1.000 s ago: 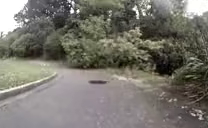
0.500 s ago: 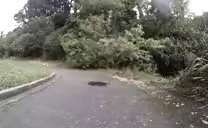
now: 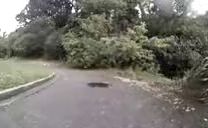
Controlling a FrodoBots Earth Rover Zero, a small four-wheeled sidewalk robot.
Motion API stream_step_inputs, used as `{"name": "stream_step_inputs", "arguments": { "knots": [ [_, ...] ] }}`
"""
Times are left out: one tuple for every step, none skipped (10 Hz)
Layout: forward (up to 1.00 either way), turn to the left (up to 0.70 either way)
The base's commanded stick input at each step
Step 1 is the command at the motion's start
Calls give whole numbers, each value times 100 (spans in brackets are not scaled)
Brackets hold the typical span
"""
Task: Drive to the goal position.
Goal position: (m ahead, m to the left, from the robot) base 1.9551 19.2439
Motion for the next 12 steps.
{"name": "stream_step_inputs", "arguments": {
  "knots": [
    [50, 50],
    [50, 50],
    [50, 50],
    [50, 14],
    [50, 3],
    [50, 0],
    [50, 0],
    [50, 0],
    [50, 0],
    [50, 0],
    [50, 0],
    [50, 0]
  ]
}}
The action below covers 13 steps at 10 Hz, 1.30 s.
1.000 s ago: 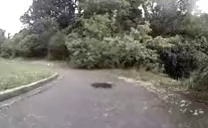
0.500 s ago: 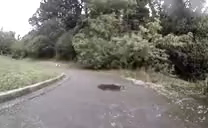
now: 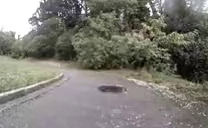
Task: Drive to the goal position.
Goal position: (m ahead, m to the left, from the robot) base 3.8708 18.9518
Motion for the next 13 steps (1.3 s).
{"name": "stream_step_inputs", "arguments": {
  "knots": [
    [50, 0],
    [50, 0],
    [50, 0],
    [50, 0],
    [50, 0],
    [50, 0],
    [50, 0],
    [50, 0],
    [50, 0],
    [50, 0],
    [50, 0],
    [44, 0],
    [30, 0]
  ]
}}
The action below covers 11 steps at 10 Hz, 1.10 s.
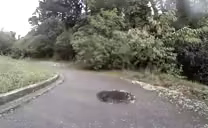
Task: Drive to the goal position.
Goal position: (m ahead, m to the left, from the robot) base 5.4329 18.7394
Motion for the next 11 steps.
{"name": "stream_step_inputs", "arguments": {
  "knots": [
    [0, 0],
    [0, 0],
    [0, 0],
    [0, 0],
    [0, 0],
    [0, 0],
    [0, 0],
    [0, 0],
    [0, 0],
    [38, 0],
    [45, 0]
  ]
}}
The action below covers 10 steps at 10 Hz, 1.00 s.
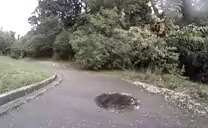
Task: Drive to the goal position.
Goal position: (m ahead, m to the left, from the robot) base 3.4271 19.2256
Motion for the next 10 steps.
{"name": "stream_step_inputs", "arguments": {
  "knots": [
    [50, 0],
    [50, 0],
    [50, 0],
    [50, 0],
    [50, 0],
    [50, 0],
    [50, 0],
    [50, 0],
    [50, 0],
    [50, 0]
  ]
}}
